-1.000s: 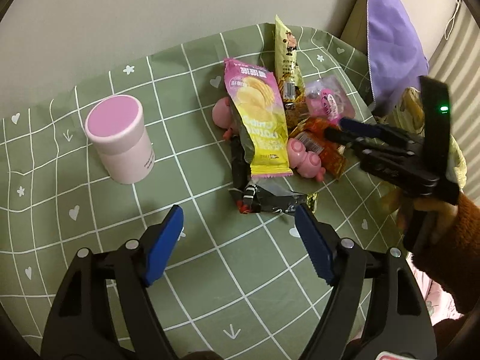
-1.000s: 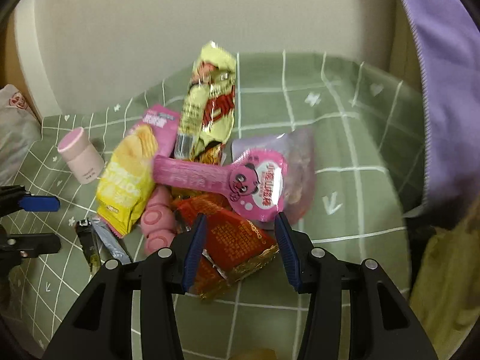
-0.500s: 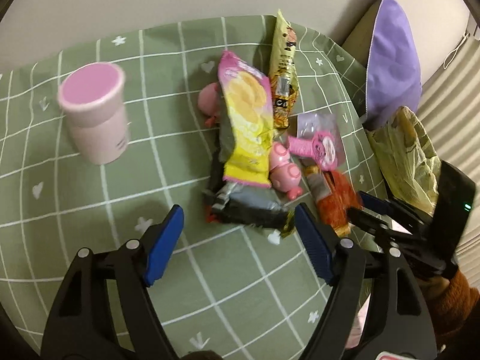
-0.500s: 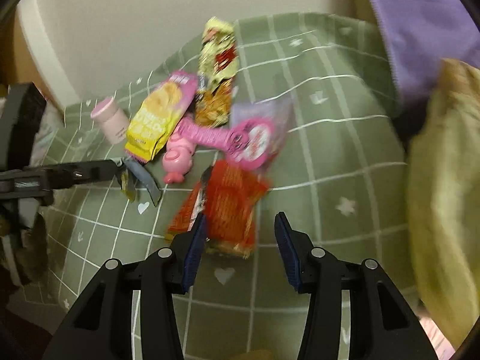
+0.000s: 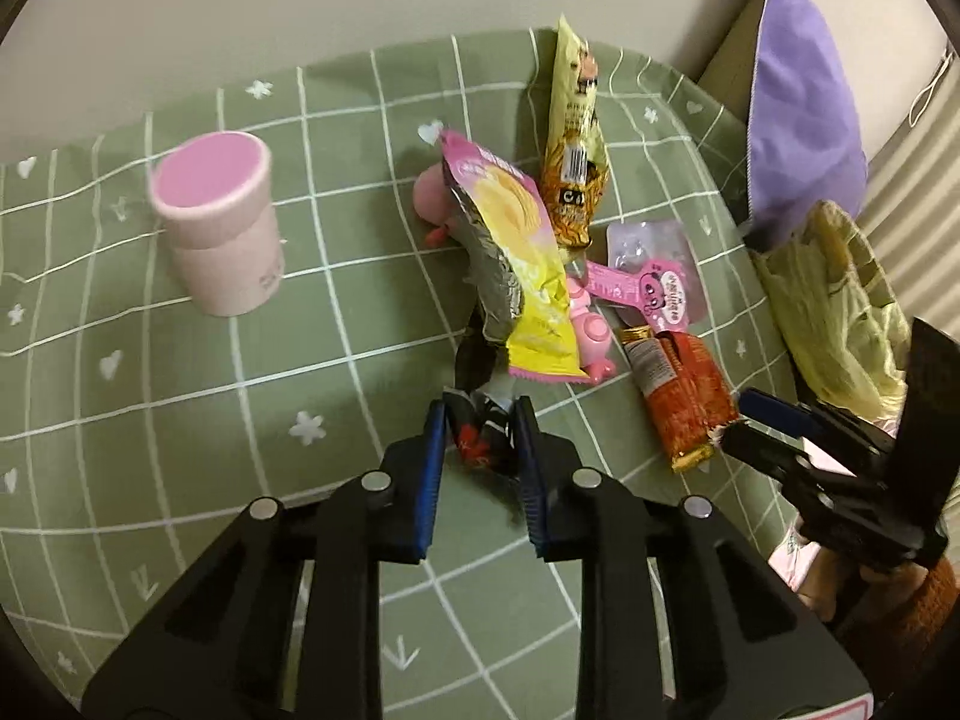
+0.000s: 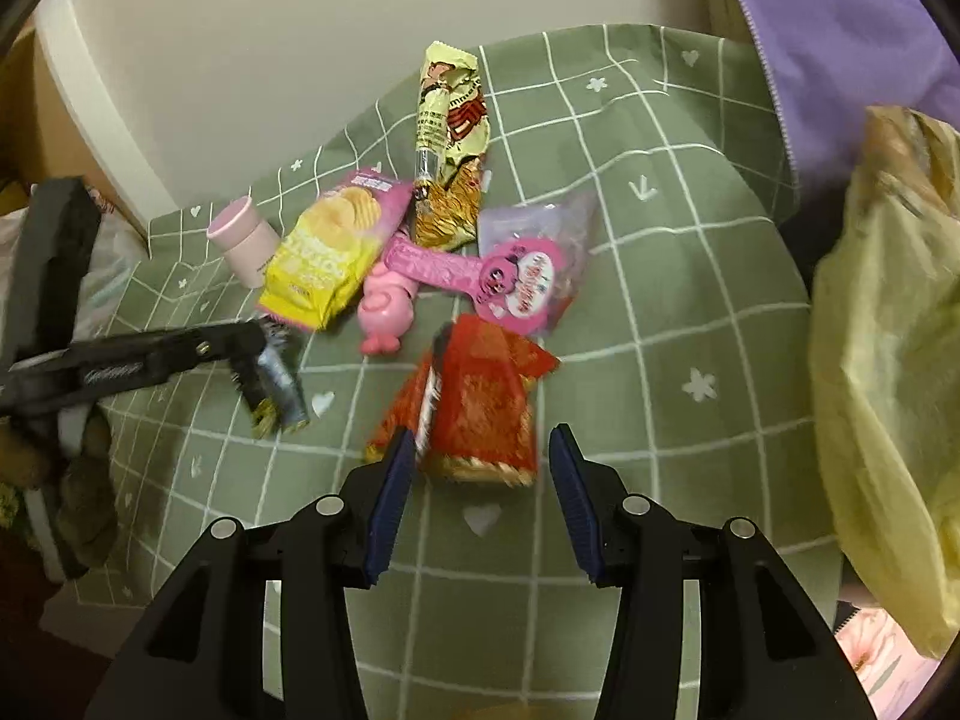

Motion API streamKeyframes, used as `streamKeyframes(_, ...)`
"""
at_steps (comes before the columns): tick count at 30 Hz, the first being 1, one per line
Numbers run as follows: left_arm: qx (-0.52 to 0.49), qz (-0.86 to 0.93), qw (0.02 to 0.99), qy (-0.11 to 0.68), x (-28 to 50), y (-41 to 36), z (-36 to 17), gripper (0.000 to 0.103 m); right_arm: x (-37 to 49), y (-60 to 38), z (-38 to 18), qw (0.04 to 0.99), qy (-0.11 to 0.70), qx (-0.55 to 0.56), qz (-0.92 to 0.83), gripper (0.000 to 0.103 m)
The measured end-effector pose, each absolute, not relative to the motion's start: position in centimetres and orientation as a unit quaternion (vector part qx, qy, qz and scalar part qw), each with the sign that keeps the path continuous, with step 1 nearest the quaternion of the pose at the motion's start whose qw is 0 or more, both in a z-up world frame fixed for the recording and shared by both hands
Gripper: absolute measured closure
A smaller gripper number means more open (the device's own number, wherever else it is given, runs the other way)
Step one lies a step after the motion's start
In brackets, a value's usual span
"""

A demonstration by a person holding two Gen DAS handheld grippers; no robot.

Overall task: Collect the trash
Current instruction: 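Grasp the dark silver wrapper with the left tool while the right tool grasps the red wrapper, then carry the dark wrapper and red wrapper over the bin opening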

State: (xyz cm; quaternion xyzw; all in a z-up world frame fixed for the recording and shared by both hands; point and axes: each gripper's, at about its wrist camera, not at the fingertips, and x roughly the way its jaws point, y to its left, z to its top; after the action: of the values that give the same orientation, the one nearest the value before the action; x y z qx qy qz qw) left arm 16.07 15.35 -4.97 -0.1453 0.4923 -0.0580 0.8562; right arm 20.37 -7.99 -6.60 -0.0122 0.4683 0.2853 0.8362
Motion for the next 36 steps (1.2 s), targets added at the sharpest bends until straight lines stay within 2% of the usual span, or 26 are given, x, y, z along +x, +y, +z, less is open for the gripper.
streamKeyframes(6,-0.136,-0.058,0.857,0.494,14.2,16.5,-4.8,0.081,21.5,-5.9,-6.3,0.85,0.451,-0.024,0.272,0.059)
streamKeyframes(12,-0.156,-0.059,0.855,0.492,13.2,17.7,-5.1,0.081,21.8,-5.0,-8.1,0.832,0.484,-0.03,0.268,0.059)
streamKeyframes(14,-0.153,-0.067,0.857,0.487,13.1,17.7,-4.9,0.081,20.9,-4.9,-8.0,0.83,0.483,-0.036,0.277,0.066)
streamKeyframes(16,-0.152,-0.075,0.86,0.482,13.0,17.7,-4.6,0.081,20.2,-4.9,-7.8,0.83,0.481,-0.042,0.28,0.08)
streamKeyframes(19,-0.157,-0.097,0.863,0.471,12.9,17.5,-4.0,0.081,19.9,-5.3,-7.4,0.831,0.48,-0.039,0.279,0.086)
streamKeyframes(36,-0.127,-0.131,0.894,0.409,15.5,15.6,2.1,0.081,19.4,-8.9,0.0,0.88,0.409,-0.016,0.242,0.086)
